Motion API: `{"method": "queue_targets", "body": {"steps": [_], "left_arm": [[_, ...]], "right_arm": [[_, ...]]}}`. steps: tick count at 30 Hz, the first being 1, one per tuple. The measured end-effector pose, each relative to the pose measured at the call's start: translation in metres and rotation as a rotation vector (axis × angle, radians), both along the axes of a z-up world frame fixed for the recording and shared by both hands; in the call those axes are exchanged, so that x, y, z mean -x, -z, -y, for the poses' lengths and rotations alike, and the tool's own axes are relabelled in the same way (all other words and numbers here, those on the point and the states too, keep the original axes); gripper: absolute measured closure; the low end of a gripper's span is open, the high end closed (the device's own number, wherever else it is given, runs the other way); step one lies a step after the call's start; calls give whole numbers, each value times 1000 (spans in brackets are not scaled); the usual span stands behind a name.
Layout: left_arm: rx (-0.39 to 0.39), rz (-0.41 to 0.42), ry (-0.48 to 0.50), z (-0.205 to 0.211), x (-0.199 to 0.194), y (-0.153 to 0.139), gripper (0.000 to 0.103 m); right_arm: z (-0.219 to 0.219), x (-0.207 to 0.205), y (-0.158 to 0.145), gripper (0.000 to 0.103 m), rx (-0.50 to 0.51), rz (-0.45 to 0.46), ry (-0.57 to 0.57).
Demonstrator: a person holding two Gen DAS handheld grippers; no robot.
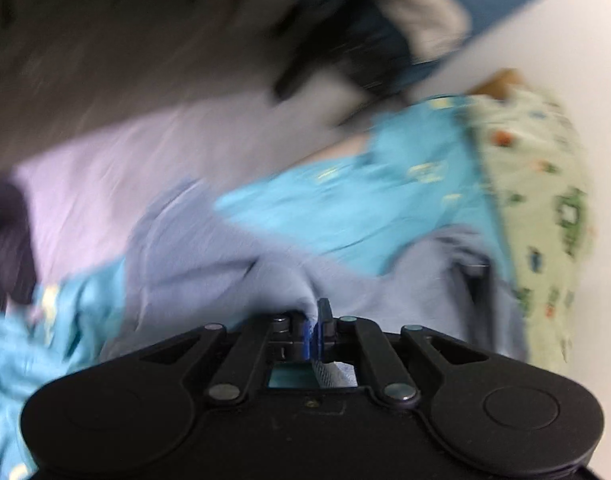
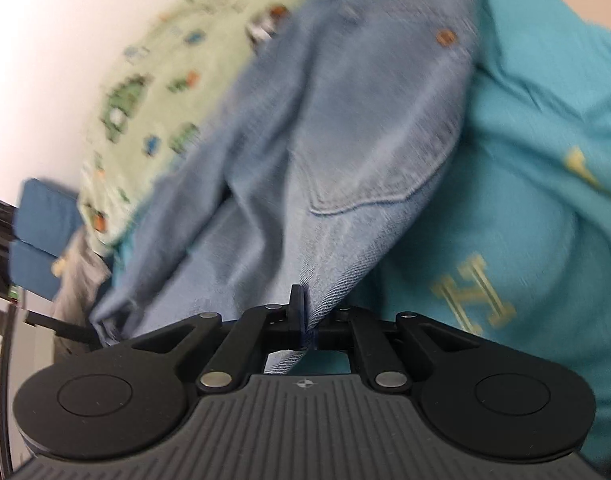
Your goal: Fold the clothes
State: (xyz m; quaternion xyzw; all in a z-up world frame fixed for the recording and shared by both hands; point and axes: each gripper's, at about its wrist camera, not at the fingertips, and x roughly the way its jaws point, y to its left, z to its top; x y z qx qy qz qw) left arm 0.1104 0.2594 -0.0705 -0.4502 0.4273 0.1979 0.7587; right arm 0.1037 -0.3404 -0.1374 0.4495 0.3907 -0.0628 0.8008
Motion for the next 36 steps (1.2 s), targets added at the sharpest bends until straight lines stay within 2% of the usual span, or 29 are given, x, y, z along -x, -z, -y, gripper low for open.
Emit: {"method": "queue_targets", "body": {"steps": [4,7,8,10,11,12,13,16,21,24,28,30,33,35,36], "left_arm": [[20,-34,5,-1,-7,13,100],[13,-21,29,2,-9,6,95],[2,-18,35,3,-7,2,94],[-35,-31,76,8,-3,-5,75],[-41,-40,110,12,-3,-8,70],[-43,-45,142,16,-1,-10,64],[-52,-42,174,21,1,-15,60],[-135,-14,252,43,8,-37,46],[-340,103,377,90,11,-73,41],[-441,183,451,126,8,-84,38],[-452,269,519,177,-1,-76,37],[-468,291,571,203,-8,-66,37],[-496,310,644,237,-18,-50,37],[-501,303,682,252,-23,-38,37],[-508,298,692,257,-25,-34,37]], "right_arm": [[1,-3,19,98,-31,-84,9],[-1,-5,17,96,-26,-81,8],[-2,-4,14,92,-16,-69,4],[-2,-1,8,87,10,-48,3],[-1,0,6,76,16,-35,13],[1,2,6,59,12,-28,27],[3,2,6,53,3,-21,42],[6,5,-1,51,33,-13,69],[17,10,-16,51,78,40,138],[26,12,-25,51,111,72,182],[41,12,-39,48,194,124,245],[52,6,-44,47,209,141,273],[74,-14,-51,46,285,134,315],[96,-17,-51,46,278,143,407],[107,-16,-50,41,256,162,462]]}}
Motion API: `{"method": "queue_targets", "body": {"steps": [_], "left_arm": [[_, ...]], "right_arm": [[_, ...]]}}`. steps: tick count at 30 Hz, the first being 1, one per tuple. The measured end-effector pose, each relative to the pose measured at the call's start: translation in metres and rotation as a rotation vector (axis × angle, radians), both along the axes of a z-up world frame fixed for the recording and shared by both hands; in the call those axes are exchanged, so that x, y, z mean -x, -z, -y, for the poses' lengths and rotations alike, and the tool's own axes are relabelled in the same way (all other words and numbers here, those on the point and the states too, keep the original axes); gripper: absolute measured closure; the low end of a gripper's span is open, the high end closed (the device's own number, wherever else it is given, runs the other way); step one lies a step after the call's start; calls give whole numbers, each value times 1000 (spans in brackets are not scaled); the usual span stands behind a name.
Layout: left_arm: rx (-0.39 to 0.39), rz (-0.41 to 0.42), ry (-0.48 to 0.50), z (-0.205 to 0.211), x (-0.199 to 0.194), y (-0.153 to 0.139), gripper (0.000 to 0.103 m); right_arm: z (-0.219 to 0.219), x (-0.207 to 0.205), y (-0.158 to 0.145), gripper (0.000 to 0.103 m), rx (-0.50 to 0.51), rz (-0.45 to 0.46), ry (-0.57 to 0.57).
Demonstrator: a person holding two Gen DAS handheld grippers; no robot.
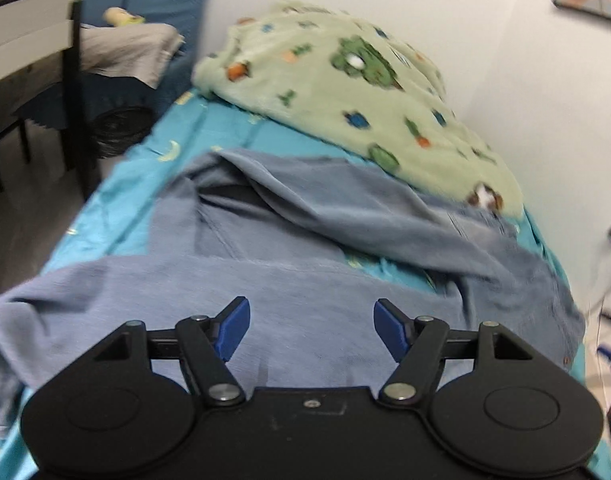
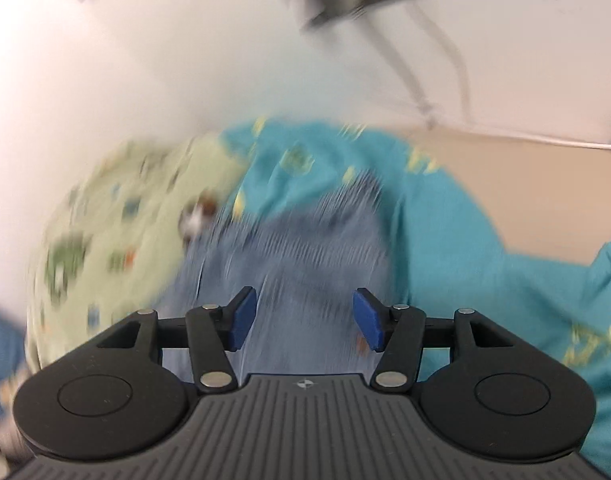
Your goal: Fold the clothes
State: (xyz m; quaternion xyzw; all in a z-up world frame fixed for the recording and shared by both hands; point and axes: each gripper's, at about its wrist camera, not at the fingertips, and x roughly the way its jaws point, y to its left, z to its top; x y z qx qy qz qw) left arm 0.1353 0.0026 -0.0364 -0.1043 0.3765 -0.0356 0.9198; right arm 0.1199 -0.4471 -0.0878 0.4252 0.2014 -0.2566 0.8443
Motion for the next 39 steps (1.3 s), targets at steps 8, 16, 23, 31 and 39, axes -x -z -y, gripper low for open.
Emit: {"method": "queue_targets", "body": {"steps": [8,16,23,31,39], "left_arm": [[-4,-6,-16,4,-15,29,37],[-8,-9,-19,2,-17,45,35],[1,3,6,6,-17,50,35],[24,39,-8,3,-13,43,35],[76,65,-28,-7,-11,33,35]], "right_arm": [[50,-45,47,29,-128,-14,20],[67,-70,63,24,-242,165,-122],[47,-82,51,43,-117,159,-233],[60,-51,45,92,-135,206,-74],[76,-18,27,93,-40,100,93]]}}
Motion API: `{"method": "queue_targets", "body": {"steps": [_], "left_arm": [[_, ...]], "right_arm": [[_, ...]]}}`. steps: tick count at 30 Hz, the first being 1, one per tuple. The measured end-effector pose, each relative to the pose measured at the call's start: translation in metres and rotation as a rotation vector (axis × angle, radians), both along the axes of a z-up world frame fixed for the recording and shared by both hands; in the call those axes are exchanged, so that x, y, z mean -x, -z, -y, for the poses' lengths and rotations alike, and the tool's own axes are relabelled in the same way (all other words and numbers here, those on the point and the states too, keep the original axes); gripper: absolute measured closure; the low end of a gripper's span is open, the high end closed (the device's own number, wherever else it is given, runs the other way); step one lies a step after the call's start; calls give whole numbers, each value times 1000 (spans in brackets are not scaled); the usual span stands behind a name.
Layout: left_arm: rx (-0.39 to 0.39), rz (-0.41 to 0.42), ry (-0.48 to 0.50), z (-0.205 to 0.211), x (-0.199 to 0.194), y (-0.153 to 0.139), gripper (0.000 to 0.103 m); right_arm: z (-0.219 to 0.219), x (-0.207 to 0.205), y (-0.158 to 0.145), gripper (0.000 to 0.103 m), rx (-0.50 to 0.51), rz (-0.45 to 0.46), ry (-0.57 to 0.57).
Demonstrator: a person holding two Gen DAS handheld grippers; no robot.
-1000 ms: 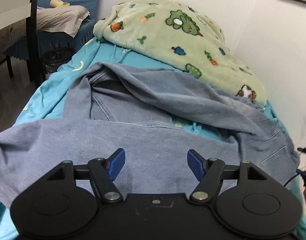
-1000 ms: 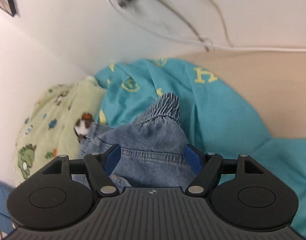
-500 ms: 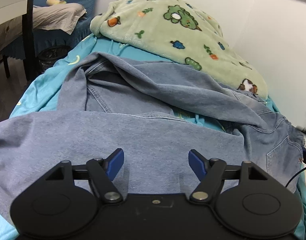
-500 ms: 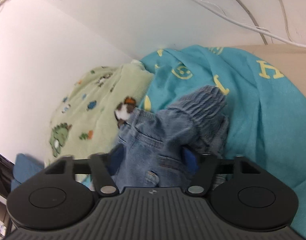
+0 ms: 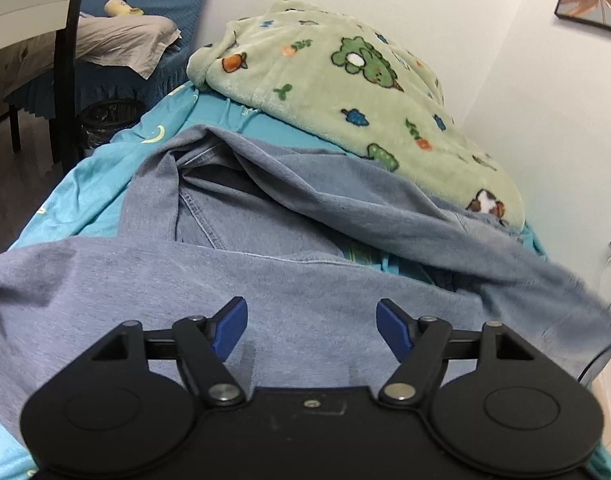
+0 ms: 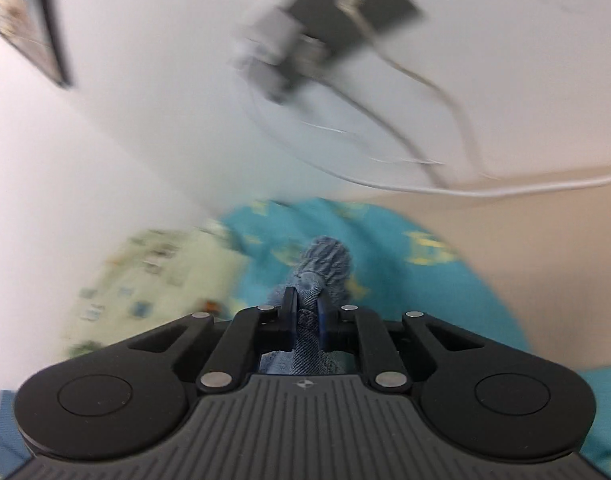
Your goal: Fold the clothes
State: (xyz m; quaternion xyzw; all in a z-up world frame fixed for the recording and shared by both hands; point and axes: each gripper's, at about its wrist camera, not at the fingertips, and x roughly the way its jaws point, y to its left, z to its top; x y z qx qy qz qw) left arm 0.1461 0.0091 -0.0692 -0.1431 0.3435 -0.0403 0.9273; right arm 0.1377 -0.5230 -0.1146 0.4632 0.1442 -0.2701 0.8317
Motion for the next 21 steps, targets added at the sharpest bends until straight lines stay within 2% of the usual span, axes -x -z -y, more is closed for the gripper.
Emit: {"method": "queue_targets", "body": {"steps": [2,5,7,8,9,11,13,15,17,21], "left_arm": [[9,-4,-9,-3,-1,-2,35],[50,-18,-21,-9,-3,-3,35],[92,-23,-33,-16,-5,-5,34],[115,-26,-42,-20,-7,-5,34],[138,-31,-52,-24,-9,-6,34],[182,-43,-68,-32,-15,-7,34],[211,-59,-84,-41,-23,-7,33],[233,-86,-100,-51,-36,-6,32],[276,-109,-128,-65,-49,-3,32],[412,-143,-187,-90,-79,10,31]], "right_arm": [[5,-4,18,93,-42,-122,5],[2,-7,37,89,-85,-208,-29],[-6,-2,27,81,-71,-222,-30],[-12,4,20,70,-58,-227,-22],[-18,9,10,56,-33,-229,-12],[-39,16,-10,49,58,-201,-12],[-65,20,-30,47,171,-184,-35],[-98,17,-41,45,298,-176,-108],[-136,9,-43,45,394,-166,-243],[-202,-13,-30,47,476,-156,-553]]}}
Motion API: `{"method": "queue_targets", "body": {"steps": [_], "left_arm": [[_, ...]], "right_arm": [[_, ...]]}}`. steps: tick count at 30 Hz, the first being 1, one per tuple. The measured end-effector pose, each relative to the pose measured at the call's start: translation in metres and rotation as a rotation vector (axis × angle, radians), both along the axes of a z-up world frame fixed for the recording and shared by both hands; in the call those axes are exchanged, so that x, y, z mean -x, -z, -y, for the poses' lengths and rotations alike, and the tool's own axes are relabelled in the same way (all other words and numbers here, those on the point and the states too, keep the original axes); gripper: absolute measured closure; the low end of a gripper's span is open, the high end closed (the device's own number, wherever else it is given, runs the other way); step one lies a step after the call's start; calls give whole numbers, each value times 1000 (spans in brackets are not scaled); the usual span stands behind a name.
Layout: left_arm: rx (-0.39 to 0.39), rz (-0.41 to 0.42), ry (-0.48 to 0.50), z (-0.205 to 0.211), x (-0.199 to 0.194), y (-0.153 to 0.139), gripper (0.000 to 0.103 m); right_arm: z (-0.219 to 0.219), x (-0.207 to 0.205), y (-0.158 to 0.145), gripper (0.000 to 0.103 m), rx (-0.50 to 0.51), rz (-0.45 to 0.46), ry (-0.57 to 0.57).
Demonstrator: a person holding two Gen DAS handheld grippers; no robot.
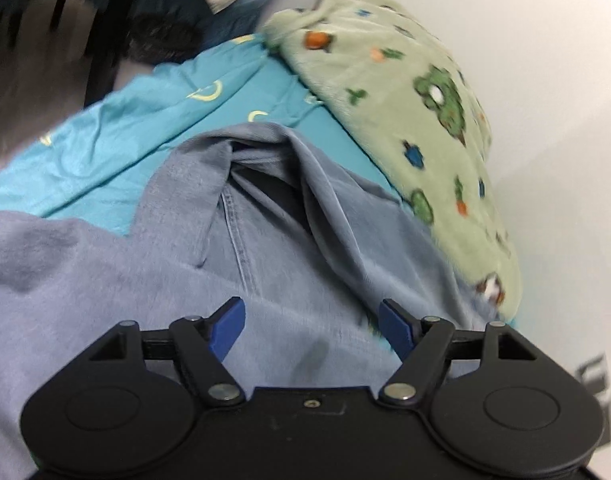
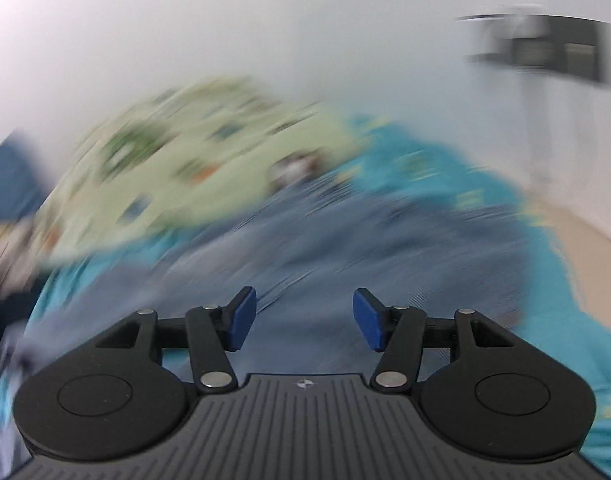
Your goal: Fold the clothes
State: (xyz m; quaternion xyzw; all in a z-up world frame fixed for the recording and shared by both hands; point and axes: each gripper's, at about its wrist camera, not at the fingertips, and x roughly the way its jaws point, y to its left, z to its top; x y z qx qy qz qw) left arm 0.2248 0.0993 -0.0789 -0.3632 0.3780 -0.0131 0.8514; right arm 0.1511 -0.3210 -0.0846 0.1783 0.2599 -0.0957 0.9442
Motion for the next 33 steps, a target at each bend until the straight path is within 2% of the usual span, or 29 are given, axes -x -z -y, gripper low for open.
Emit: {"method": "queue_targets", "body": {"steps": [4,5,8,11,15,18,22,24,26,28,29,31,33], "left_arm": [[222,-1,-53,-24,-32,24,28],[241,-4,-62,-28,-40,29,28],[261,2,-100,-38,-62,39,28],[321,10,-142,-45,-82,51,26],[282,9,-169,-56,-109,63,28],[303,48,-163,-65,-112,70,28],[289,47,-209,-74,-117,75,31],[260,60,-196,-73,-122,75,31],[221,62,-200,-70,-122,74,47],[194,70,-212,-67,-119,72,70],[189,85,-213,-66,-116,69,76],[174,134,-200,-60,-105,53,85],[157,195,-177,-51,-94,32,86]], "right_arm": [[-41,-15,15,47,17,-58,-185],[-47,-20,18,47,5,-75,-215],[-52,-30,21,47,-116,-91,-256],[-58,-35,21,47,-151,-103,-271],[-61,-43,24,47,-134,-95,-279],[-66,-47,25,47,-121,-80,-307],[-80,-45,22,47,-54,-52,-369],[-88,-44,23,47,-39,-53,-397],[-89,-44,23,47,-38,-70,-416],[-93,-43,23,47,-16,-71,-421],[-93,-43,23,47,-13,-70,-418],[-92,-43,22,47,-5,-61,-413],[-89,-41,18,47,16,-30,-408]]}}
